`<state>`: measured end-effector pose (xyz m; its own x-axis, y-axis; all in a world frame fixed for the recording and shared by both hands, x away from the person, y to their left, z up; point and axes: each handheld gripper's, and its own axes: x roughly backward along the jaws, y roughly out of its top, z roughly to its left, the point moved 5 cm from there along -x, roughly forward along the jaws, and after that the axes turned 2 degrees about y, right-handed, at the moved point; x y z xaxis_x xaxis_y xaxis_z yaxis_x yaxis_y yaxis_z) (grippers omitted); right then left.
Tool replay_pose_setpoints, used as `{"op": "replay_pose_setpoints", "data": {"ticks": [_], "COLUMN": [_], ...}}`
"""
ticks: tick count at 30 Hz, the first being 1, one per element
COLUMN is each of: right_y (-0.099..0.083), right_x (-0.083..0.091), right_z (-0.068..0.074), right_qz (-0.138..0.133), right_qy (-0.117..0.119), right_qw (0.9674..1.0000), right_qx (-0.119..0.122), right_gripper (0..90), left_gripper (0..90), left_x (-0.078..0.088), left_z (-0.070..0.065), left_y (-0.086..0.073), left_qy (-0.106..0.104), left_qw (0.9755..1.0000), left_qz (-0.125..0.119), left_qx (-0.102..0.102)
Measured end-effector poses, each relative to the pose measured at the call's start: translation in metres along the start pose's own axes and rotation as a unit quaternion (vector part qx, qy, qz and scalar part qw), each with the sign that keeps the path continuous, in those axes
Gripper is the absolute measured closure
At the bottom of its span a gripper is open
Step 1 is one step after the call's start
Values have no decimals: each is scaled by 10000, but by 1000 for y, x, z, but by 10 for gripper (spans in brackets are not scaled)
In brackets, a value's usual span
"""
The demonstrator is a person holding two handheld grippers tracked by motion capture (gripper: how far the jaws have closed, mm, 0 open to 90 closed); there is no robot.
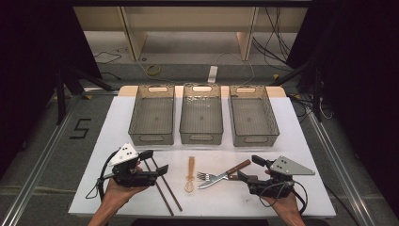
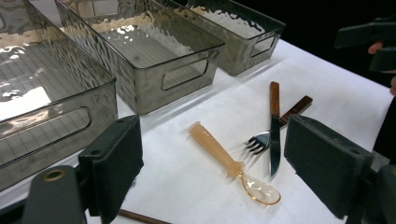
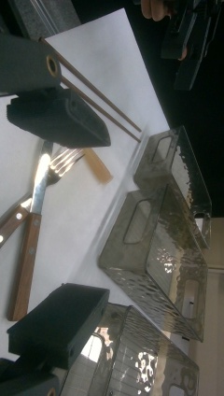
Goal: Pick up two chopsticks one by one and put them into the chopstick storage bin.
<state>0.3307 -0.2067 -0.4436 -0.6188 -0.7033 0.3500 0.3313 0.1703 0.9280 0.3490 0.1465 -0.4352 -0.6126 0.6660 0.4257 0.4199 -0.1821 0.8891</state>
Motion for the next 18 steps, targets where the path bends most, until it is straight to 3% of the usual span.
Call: {"op": "replay_pose_setpoints", "data": {"ticks": [5,12,14,18], "right_y": [0,-1,-1,-1], "right_x": [0,-1,-1,-1], "right_z": [-1,0,-1,-1], "right_qz": [-19,41,35,52], "right_qy": [36,58,60,55], "right_qw": [10000,10000,10000,10000], "right_qx": [-27,-15,-32,-30], "right_gripper": [233,234,235,236], "left_gripper": [187,187,188,198], "left_x": [-5,-9,-9,-13], "left_z": [2,4,5,9], "left_y": [-1,3,6,10], "left_qy": [-54,-118,-114,-110], "left_qw": [9994,9966,9949,9914], "left_qz": [327,748,868,1129], "left_qx": [-98,-325,-494,-647]}}
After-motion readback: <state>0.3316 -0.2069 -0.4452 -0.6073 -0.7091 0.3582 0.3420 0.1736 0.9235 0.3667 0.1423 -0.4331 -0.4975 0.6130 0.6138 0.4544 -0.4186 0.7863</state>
